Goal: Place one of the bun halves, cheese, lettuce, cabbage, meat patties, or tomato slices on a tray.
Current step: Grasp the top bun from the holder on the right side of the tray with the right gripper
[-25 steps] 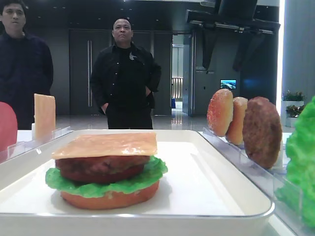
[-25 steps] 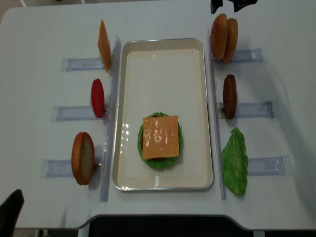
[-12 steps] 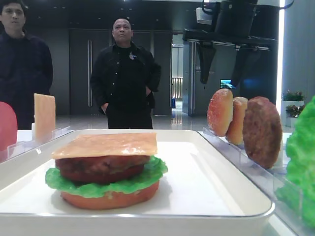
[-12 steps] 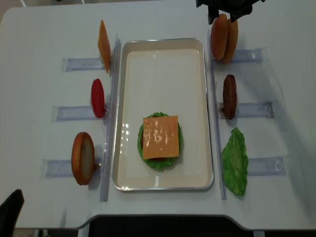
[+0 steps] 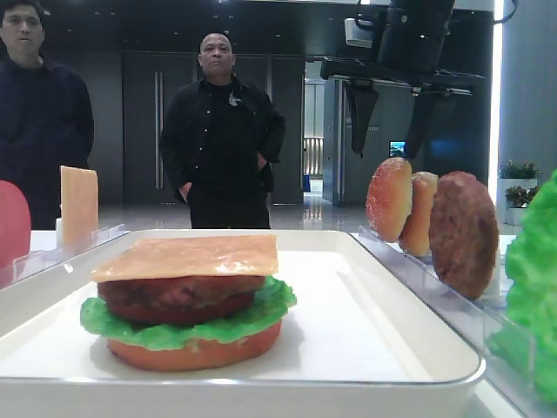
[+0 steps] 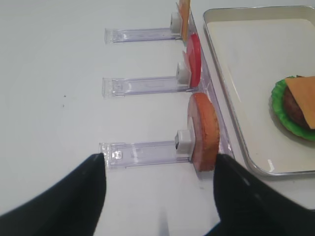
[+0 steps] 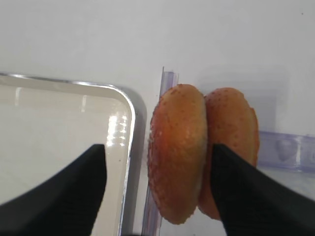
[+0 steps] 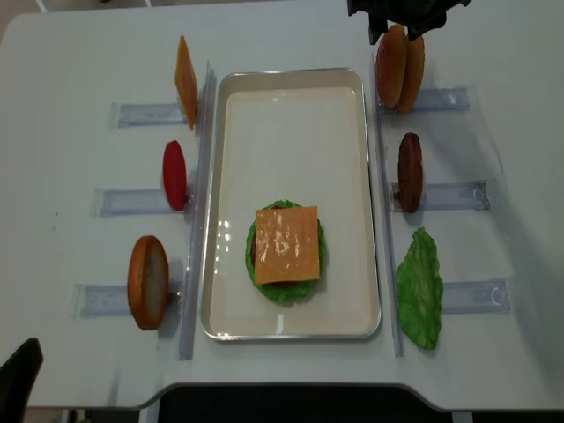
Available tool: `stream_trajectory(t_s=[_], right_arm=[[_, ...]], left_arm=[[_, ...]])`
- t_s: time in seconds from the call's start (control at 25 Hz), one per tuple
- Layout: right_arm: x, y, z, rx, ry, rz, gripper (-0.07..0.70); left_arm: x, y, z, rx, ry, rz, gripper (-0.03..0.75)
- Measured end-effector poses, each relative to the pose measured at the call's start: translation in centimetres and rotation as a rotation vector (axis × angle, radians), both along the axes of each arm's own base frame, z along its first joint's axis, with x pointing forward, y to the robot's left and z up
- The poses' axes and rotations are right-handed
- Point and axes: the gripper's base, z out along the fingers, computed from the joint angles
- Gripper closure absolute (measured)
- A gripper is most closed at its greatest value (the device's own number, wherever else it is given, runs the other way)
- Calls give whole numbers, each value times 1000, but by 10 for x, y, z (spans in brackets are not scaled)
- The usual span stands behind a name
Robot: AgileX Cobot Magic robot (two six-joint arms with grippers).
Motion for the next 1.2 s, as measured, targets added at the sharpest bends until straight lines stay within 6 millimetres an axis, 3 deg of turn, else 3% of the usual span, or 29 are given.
stream_trajectory(t_s=[1.2], right_arm=[[5, 2, -19, -11, 32, 1, 200]], left_arm=[[0, 0, 0, 0, 0, 0, 198]])
